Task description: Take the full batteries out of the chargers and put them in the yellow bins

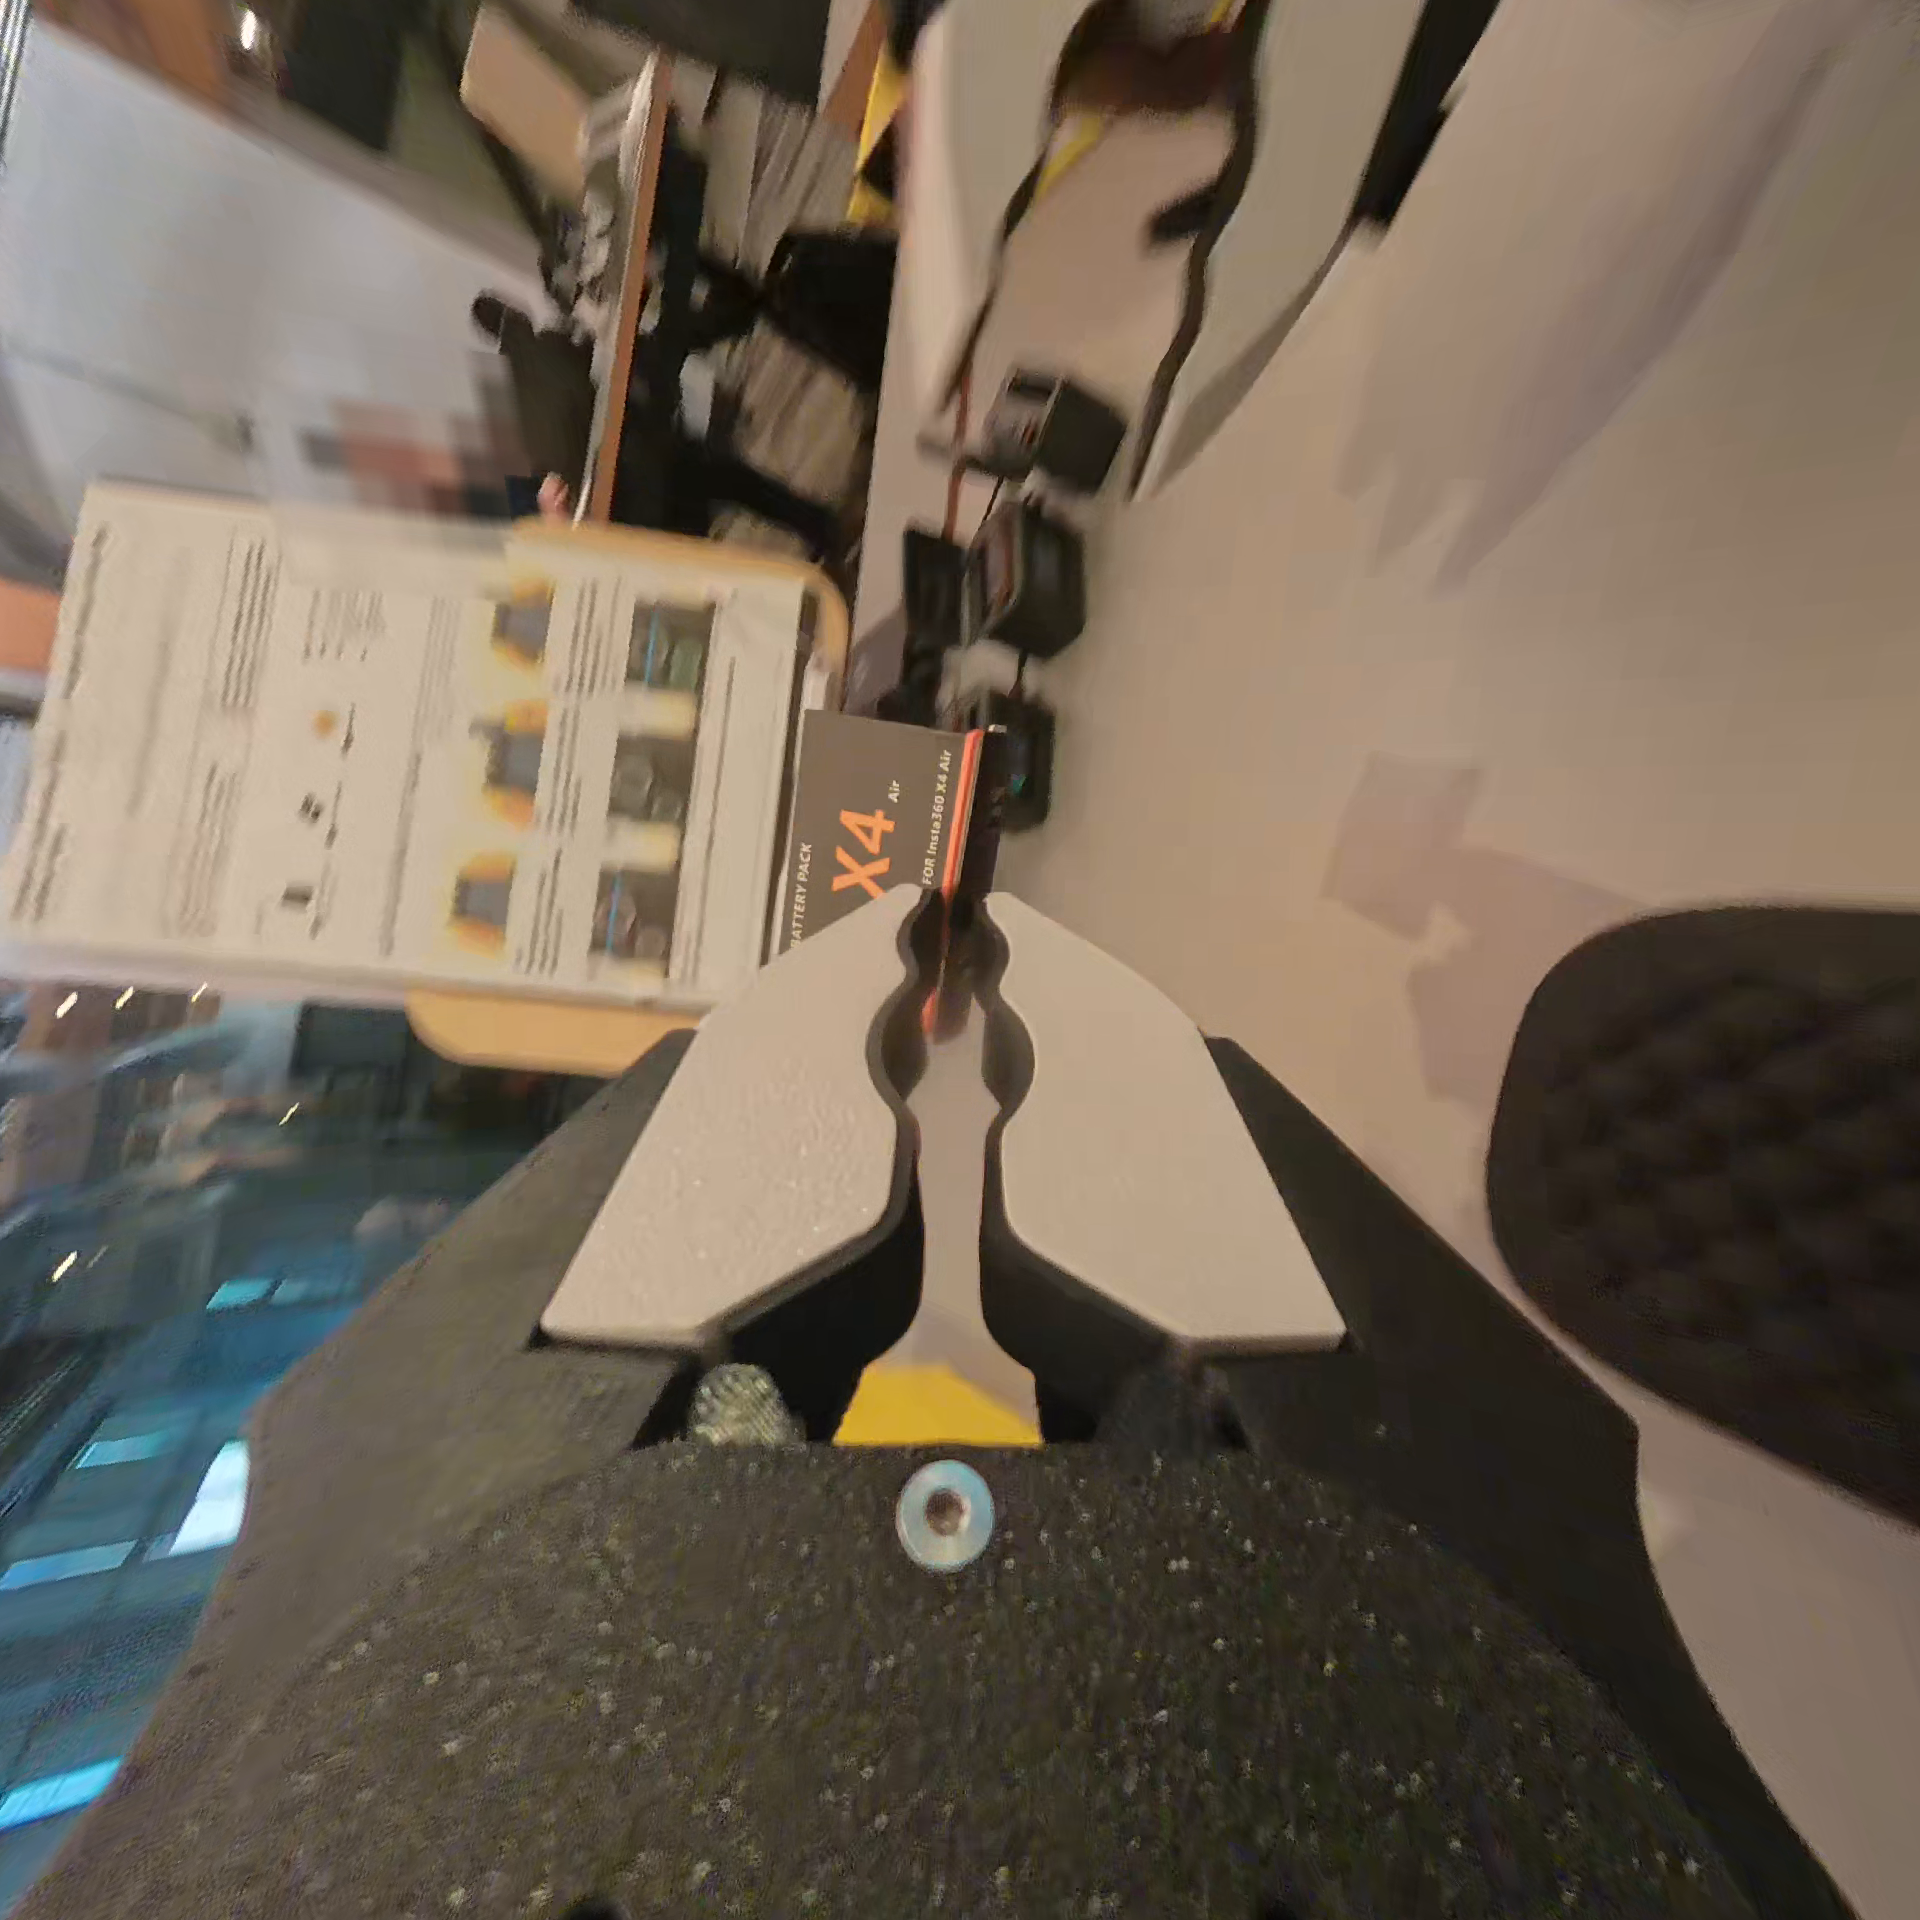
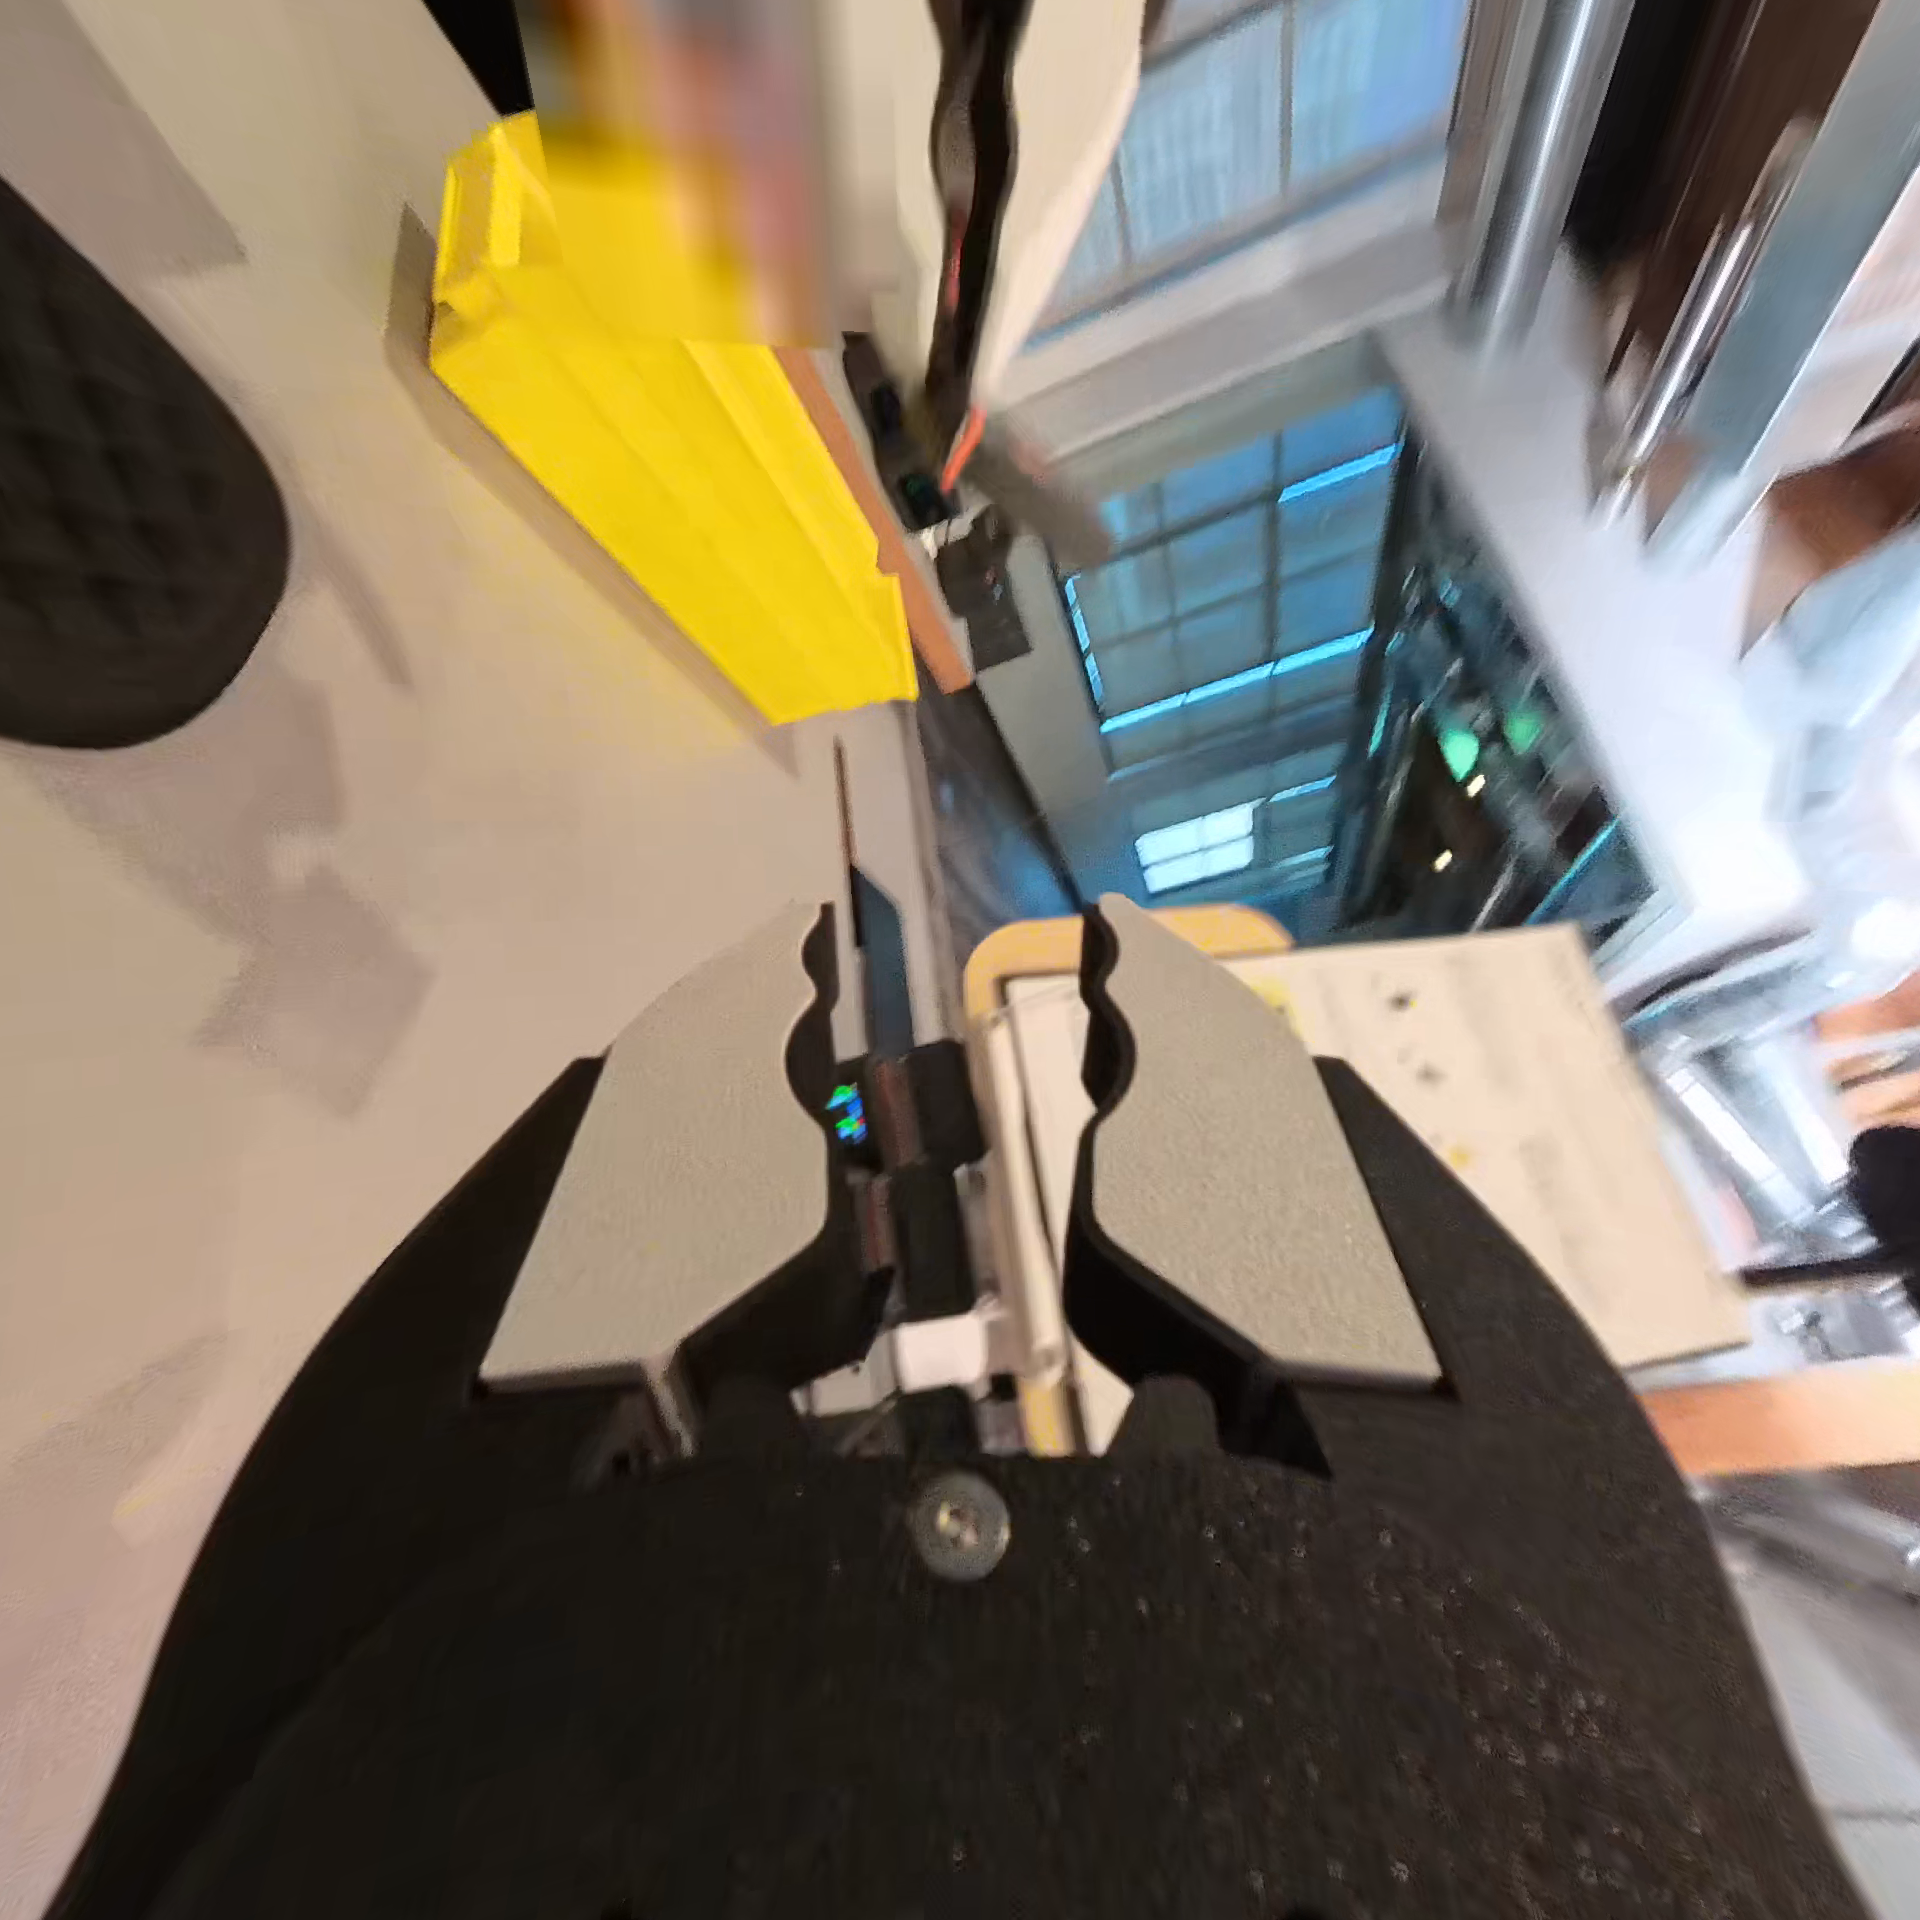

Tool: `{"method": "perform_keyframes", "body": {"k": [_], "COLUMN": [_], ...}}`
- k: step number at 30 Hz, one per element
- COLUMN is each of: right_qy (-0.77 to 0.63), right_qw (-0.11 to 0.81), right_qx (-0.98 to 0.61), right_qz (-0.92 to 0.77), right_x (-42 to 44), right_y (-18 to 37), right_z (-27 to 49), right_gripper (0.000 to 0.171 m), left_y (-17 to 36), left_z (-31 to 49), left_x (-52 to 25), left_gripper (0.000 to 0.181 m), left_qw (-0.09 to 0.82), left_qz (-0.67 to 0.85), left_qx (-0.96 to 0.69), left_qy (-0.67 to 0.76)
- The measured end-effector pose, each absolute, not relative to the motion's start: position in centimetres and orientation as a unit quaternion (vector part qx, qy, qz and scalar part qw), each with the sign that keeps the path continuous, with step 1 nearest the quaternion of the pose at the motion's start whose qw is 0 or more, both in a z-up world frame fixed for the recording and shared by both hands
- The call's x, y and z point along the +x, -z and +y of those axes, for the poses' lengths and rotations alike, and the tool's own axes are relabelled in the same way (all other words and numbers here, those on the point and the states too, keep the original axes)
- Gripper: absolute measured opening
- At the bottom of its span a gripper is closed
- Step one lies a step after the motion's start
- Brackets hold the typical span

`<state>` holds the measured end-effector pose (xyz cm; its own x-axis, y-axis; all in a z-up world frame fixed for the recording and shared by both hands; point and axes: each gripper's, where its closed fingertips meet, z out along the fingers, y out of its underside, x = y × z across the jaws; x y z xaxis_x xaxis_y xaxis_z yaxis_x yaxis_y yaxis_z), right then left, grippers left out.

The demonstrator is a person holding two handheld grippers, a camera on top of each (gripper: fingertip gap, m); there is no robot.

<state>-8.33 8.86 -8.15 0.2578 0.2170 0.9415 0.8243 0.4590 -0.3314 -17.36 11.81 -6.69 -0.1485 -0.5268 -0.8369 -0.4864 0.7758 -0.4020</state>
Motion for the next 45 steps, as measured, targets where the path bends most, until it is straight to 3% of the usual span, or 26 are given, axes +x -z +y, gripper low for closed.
{"method": "perform_keyframes", "body": {"k": [3,5,6,8,10,12,15,23,27,32,37,45], "right_qy": [0.293,0.32,0.329,0.357,0.348,0.316,0.228,-0.089,-0.214,-0.342,-0.387,-0.362], "right_qw": [0.632,0.611,0.604,0.591,0.592,0.603,0.615,0.632,0.64,0.664,0.674,0.656], "right_qx": [-0.397,-0.36,-0.345,-0.326,-0.337,-0.373,-0.464,-0.625,-0.632,-0.59,-0.562,-0.595], "right_qz": [-0.598,-0.629,-0.639,-0.646,-0.643,-0.63,-0.595,-0.45,-0.382,-0.306,-0.283,-0.291], "right_x": [-10.0,-10.8,-11.1,-11.0,-10.4,-9.6,-8.5,-7.3,-6.4,-5.1,-4.3,-3.7], "right_y": [6.7,7.3,7.8,8.8,9.9,10.9,12.3,13.3,12.5,10.7,9.5,10.8], "right_z": [8.6,8.2,7.9,7.7,7.4,7.1,7.0,5.6,4.7,3.4,2.9,3.9], "right_gripper": [0.059,0.06,0.053,0.017,0.01,0.01,0.01,0.01,0.01,0.01,0.01,0.015], "left_y": [7.4,8.0,8.4,9.3,9.7,9.4,10.3,12.6,11.7,10.0,9.8,11.1], "left_z": [9.0,7.7,7.2,6.3,5.9,6.0,6.3,6.1,5.4,4.1,3.2,3.6], "left_x": [-14.5,-13.3,-12.8,-11.9,-11.4,-11.0,-10.6,-7.8,-6.4,-4.9,-3.8,-3.4], "left_gripper": [0.006,0.006,0.006,0.006,0.006,0.006,0.021,0.024,0.022,0.023,0.021,0.011], "left_qw": [0.543,0.523,0.513,0.495,0.489,0.502,0.496,0.487,0.49,0.482,0.441,0.416], "left_qz": [0.779,0.79,0.795,0.804,0.804,0.792,0.793,0.81,0.79,0.699,0.634,0.63], "left_qx": [-0.303,-0.295,-0.291,-0.284,-0.283,-0.286,-0.299,-0.297,-0.311,-0.354,-0.367,-0.38], "left_qy": [0.083,0.126,0.141,0.166,0.186,0.199,0.188,0.133,0.198,0.392,0.518,0.535]}}
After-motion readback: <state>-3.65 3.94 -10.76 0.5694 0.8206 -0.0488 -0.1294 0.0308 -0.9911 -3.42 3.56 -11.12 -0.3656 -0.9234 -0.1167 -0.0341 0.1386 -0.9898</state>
